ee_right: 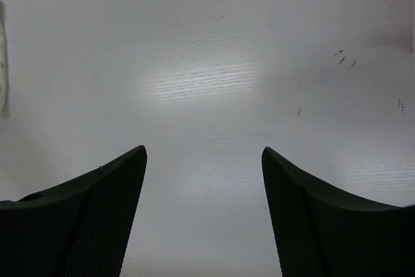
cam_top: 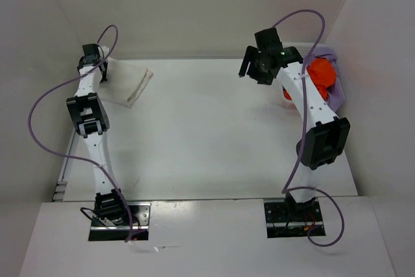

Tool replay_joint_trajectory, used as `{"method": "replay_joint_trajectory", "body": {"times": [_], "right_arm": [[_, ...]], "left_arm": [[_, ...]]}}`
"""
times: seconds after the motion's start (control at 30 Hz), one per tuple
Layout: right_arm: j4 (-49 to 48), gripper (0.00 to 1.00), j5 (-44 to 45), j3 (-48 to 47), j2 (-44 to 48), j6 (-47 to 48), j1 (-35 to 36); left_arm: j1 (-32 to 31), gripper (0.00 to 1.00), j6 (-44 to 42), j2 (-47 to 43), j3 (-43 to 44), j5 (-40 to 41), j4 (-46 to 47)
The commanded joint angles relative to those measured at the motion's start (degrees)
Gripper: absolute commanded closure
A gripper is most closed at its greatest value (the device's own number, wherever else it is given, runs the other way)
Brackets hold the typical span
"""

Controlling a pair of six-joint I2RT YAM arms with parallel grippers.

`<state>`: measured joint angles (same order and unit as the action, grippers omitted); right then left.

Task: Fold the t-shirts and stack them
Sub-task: Put the neatly folded tshirt into the corner of the board with the left arm

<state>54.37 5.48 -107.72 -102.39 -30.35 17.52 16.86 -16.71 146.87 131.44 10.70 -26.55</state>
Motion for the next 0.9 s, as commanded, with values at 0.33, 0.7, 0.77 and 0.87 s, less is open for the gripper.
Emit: {"method": "replay_joint_trajectory", "body": {"times": [0.33, 0.7, 0.77, 0.87], "right_arm": [[9.87, 0.24, 7.26, -17.32, -9.23, 1.25, 2.17], [13.75, 0.24, 9.38, -22.62, -11.43, 2.31, 2.17], [13.75, 0.23, 9.38, -22.0, -10.21, 2.31, 2.17], [13.22, 0.21, 9.99, -20.69, -8.8, 2.31, 2.17]], "left_arm": [[3.88, 1.0, 4.76, 21.35, 44.17, -0.33, -18.02], [4.49, 0.89, 9.67, 19.6, 39.33, -1.05, -18.02], [4.49, 0.39, 9.68, 17.76, 39.33, -1.03, -19.33], [4.49, 0.0, 10.47, 13.47, 41.35, -1.03, -21.08]]}}
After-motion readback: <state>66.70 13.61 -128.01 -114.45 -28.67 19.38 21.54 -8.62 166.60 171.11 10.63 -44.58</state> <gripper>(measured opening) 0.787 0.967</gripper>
